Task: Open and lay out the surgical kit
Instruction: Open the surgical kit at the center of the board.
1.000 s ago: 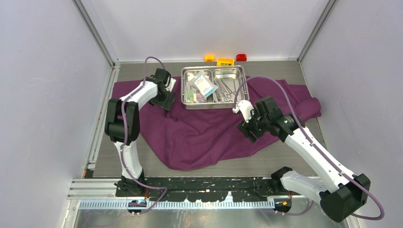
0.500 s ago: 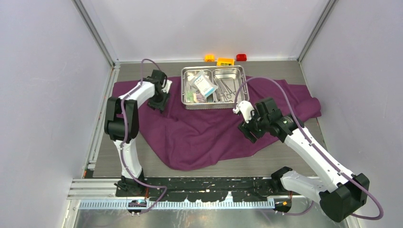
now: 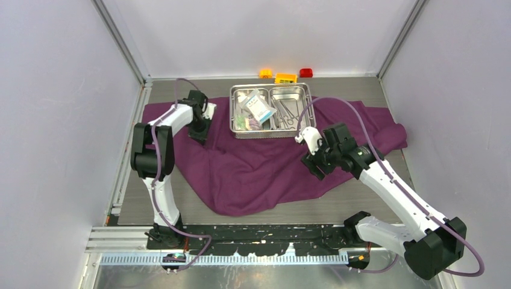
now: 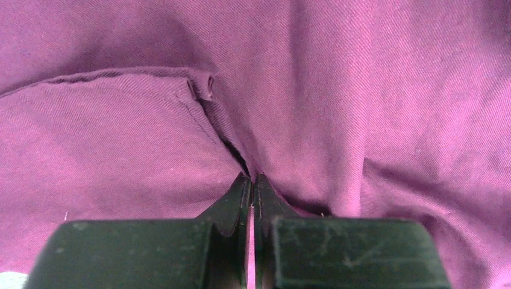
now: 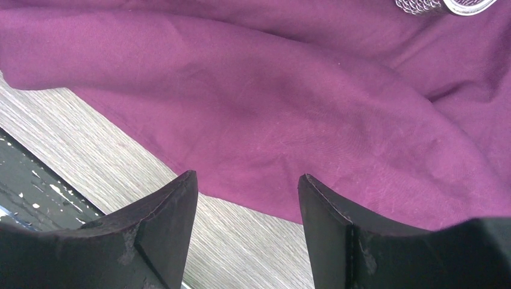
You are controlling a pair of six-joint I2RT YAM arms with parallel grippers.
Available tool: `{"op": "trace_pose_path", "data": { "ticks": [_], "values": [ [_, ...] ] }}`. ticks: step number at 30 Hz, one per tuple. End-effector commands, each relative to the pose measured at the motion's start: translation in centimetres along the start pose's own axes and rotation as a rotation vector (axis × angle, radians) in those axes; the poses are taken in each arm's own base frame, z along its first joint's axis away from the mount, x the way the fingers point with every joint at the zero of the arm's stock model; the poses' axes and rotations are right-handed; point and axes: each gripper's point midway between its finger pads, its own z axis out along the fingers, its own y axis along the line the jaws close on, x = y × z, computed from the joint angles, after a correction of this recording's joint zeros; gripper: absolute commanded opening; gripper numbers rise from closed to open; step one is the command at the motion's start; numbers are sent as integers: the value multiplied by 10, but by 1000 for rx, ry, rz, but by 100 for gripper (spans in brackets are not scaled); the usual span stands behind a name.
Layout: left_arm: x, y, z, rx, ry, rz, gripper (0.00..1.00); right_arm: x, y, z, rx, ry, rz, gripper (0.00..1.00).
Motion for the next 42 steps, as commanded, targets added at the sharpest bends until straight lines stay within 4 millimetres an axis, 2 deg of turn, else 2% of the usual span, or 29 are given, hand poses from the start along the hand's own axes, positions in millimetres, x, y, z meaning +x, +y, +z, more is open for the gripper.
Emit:
{"op": "trace_pose_path", "data": {
  "ticks": [1, 5, 8, 10, 13, 16, 21, 25, 31, 37, 41, 42],
  "values": [
    [-5, 1, -14, 53, -28, -47, 0, -10, -5, -2, 24, -48, 9, 67],
    [-8, 12, -37, 72, -78, -92, 0, -12, -8, -4, 34, -49, 14, 67],
    [-6, 26, -66, 75, -140, -135, 0, -17, -11, -7, 45, -57, 10, 67],
    [4, 45, -89, 63, -187, -177, 0, -21, -13, -9, 49, -67, 8, 67],
    [36, 75, -130, -8, -256, -220, 0, -29, -16, -13, 55, -84, -3, 67],
    [79, 98, -167, -137, -285, -206, 0, -37, -18, -15, 53, -92, -14, 67],
    [155, 111, -208, -376, -230, -116, 0, -46, -19, -12, 37, -98, -21, 67],
    [209, 107, -225, -514, -134, -76, 0, -47, -20, -9, 34, -95, -23, 66],
    [275, 97, -233, -600, 64, -1, 0, -41, -26, -11, 72, -66, -43, 66],
    [300, 109, -237, -698, 206, 63, 0, -26, -39, -18, 135, 30, -52, 66],
    [310, 111, -238, -697, 297, 97, 0, -2, -58, -26, 231, 155, -32, 68],
    [311, 114, -238, -703, 318, 109, 3, 6, -61, -28, 244, 189, -19, 68]
  ]
}}
